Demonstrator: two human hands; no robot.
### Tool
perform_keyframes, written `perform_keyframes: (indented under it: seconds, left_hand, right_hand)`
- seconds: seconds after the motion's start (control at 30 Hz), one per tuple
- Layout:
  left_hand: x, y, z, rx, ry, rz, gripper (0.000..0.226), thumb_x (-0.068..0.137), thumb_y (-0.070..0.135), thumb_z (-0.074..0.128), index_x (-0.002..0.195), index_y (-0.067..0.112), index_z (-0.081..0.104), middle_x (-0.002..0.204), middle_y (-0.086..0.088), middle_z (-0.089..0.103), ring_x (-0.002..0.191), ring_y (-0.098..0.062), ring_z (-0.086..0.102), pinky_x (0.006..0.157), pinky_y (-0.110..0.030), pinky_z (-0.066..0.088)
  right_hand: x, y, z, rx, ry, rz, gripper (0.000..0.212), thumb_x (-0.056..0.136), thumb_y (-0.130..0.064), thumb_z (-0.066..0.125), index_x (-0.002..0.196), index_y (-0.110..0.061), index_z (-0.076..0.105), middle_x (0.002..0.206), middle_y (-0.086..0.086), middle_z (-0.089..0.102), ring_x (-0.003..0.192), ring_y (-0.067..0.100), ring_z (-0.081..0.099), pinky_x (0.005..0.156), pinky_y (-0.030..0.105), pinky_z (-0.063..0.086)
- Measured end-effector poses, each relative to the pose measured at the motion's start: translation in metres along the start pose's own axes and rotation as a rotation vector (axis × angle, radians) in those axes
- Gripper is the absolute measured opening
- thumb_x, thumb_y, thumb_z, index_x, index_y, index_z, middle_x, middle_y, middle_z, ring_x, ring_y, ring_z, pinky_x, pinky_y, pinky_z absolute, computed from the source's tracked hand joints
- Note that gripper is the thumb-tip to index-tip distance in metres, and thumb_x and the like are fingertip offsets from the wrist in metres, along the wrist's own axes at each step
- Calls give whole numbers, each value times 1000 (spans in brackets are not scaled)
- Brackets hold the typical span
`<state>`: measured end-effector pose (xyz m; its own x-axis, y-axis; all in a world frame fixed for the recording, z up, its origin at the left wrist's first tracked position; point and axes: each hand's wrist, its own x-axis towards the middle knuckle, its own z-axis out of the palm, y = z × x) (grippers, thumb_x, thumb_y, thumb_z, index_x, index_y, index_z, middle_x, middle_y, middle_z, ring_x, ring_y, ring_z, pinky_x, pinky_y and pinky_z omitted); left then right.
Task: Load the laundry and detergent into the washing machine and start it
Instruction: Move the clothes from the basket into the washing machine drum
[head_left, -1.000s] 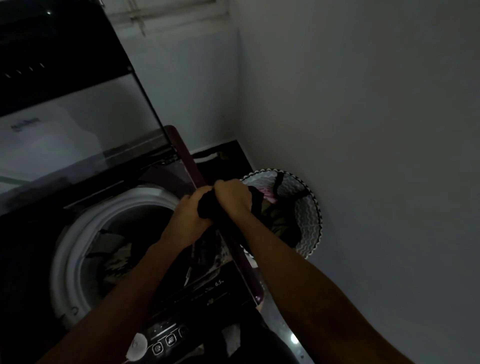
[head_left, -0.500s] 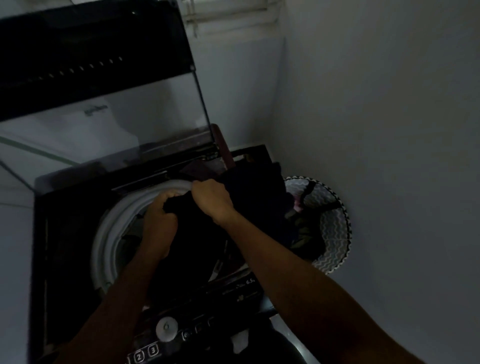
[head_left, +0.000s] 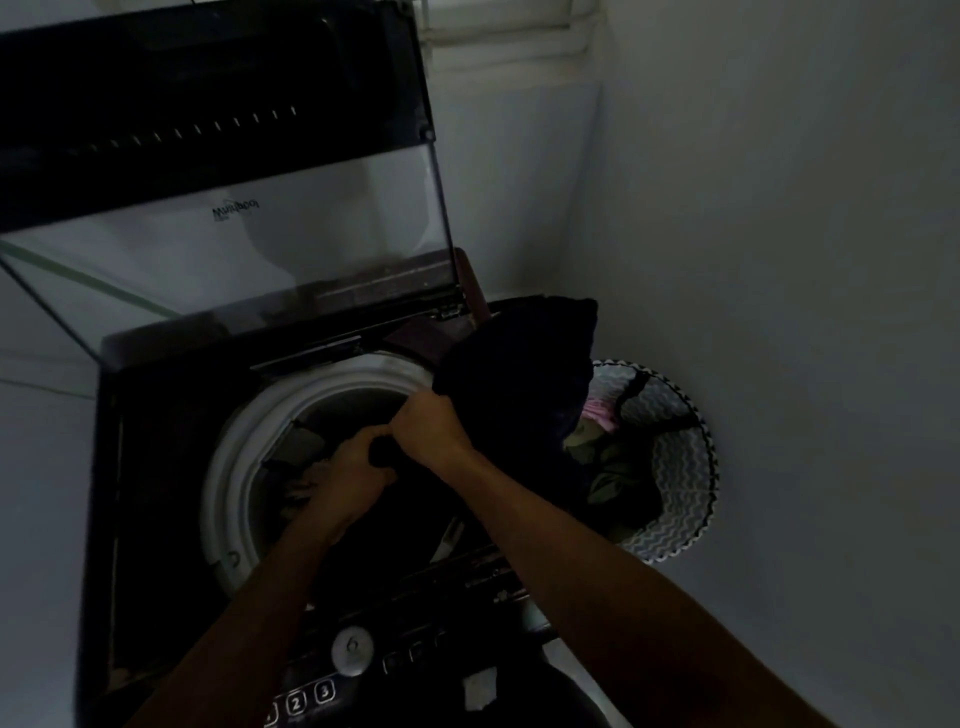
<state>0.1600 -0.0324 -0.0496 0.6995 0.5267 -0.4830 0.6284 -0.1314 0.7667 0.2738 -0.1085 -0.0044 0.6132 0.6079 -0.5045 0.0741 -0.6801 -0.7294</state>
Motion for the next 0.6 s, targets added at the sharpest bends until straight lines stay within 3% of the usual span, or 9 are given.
perform_keyframes:
  seconds: [0.1,0.13,0.23,0.3,0.37,0.4,0.47,0.6]
  left_hand:
    - [-2,42,25,-99,-62,168,42,79,2,70,106,33,60,105,13,68,105,-14,65,90,-34,52]
    - [-1,53,34,-112,-76,229,47,80,-1,70,105,38,60,102,18,69,102,-6,65,87,-27,51]
    - [2,81,55,-138,-132,309,49,88,1,64,119,39,55,114,19,62,106,8,59,89,-10,45]
    - [9,87,67,-129,-169,244,52,90,13,61,137,31,47,132,9,55,122,0,51,103,-20,41]
    - [12,90,76,-95,-167,140,70,86,36,67,147,30,34,147,4,37,134,-12,40,111,-33,36]
    - [12,91,80,-78,-165,104,80,83,45,70,150,31,27,151,3,29,137,-14,34,111,-33,34]
    - [11,94,88,-29,-131,106,95,79,53,71,153,33,15,157,0,16,142,-17,25,106,-28,28]
    - [15,96,96,6,-93,107,112,73,60,72,153,36,-2,162,-4,1,147,-19,13,113,-34,23]
  right_hand:
    - [-3,-7,-28,-234,410,-251,10,83,-9,55,85,-8,64,96,11,63,93,27,58,75,37,51]
    - [-5,-6,-40,-301,545,-278,16,79,-12,58,94,-12,65,106,10,61,102,28,53,81,40,47]
    - [-3,16,-77,-395,765,-53,57,71,-29,70,123,-21,51,137,10,41,126,32,34,96,48,34]
    - [10,47,-92,-256,658,202,96,61,-48,77,141,-18,32,149,14,26,135,36,27,105,55,33]
    - [18,72,-101,102,476,308,127,43,-67,81,145,-16,27,148,13,36,130,31,42,104,51,41]
    - [20,83,-102,285,387,304,127,39,-69,84,144,-16,35,142,9,47,123,26,51,102,46,47]
    - [19,97,-106,495,223,259,102,47,-62,87,133,-18,54,129,2,62,110,17,63,96,39,53]
    - [11,99,-114,573,-51,256,72,64,-64,79,120,-20,66,114,2,71,95,16,70,77,30,59]
